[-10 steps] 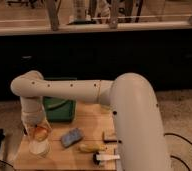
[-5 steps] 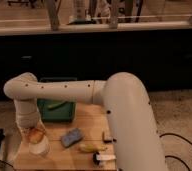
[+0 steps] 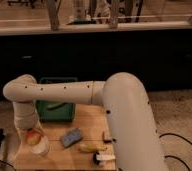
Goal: Place apple in paper cup
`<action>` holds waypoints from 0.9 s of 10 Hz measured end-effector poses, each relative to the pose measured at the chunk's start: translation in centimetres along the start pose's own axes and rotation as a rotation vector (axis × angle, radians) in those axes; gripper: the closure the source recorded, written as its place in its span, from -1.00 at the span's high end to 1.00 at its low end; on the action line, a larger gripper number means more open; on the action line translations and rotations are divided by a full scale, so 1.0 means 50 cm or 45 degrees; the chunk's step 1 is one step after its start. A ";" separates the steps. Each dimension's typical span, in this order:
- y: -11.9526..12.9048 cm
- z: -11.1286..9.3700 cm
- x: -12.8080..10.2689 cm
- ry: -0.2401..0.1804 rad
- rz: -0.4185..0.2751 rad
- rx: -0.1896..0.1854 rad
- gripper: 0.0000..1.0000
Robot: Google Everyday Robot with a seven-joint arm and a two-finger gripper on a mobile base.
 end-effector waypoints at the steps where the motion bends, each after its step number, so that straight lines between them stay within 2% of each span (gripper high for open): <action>1: -0.001 0.001 0.000 -0.001 0.005 0.002 -0.49; 5: -0.005 0.003 0.004 -0.005 0.023 0.008 0.40; 7: -0.008 0.004 0.006 -0.007 0.026 0.010 0.60; 9: -0.008 0.004 0.008 -0.018 0.030 -0.004 0.60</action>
